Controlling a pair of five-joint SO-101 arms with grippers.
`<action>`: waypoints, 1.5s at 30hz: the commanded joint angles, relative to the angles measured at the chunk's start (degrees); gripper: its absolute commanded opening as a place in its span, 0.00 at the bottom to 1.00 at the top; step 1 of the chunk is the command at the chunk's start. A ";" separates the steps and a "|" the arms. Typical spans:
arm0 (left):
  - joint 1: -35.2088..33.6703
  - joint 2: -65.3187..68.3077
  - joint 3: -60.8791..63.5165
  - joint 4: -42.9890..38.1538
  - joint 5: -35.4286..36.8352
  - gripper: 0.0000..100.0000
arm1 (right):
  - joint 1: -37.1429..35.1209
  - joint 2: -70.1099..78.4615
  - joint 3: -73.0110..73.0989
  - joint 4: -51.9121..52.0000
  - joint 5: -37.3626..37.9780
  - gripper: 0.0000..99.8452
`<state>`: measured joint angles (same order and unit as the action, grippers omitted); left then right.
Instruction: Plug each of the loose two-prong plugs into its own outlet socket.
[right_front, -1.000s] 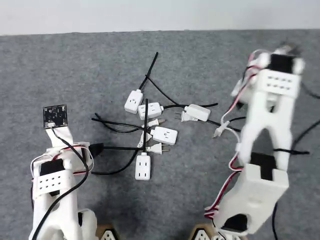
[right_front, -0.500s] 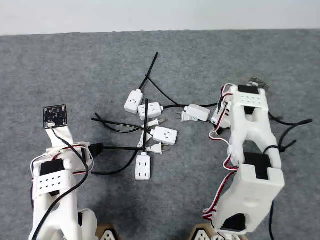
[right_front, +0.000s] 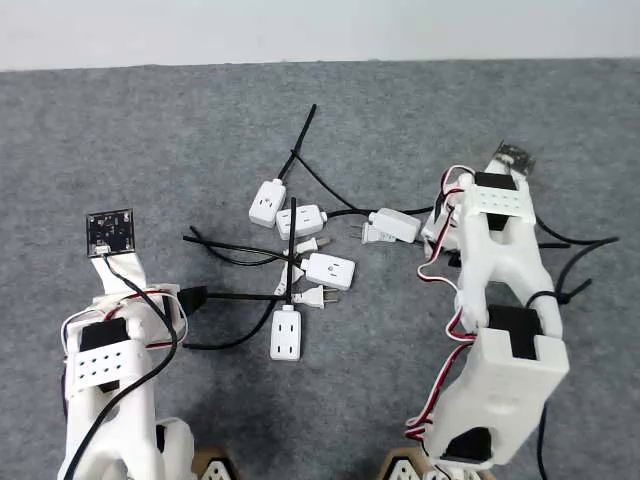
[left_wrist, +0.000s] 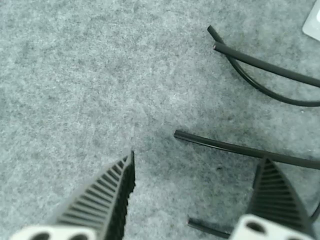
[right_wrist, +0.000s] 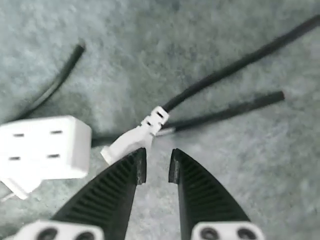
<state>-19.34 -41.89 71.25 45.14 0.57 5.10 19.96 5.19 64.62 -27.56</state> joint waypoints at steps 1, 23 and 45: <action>0.62 0.09 -0.22 -1.23 -0.70 0.36 | -0.31 -3.47 -0.35 -2.51 0.53 0.08; 0.62 0.09 -0.22 -1.23 -0.70 0.36 | 0.84 -0.22 -2.11 -4.35 -8.97 0.15; 0.62 0.09 -0.22 -0.88 -0.70 0.36 | 1.45 5.93 -8.00 -7.25 -8.97 0.12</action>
<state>-19.34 -41.89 71.25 45.14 0.57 5.89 26.29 0.00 58.02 -35.91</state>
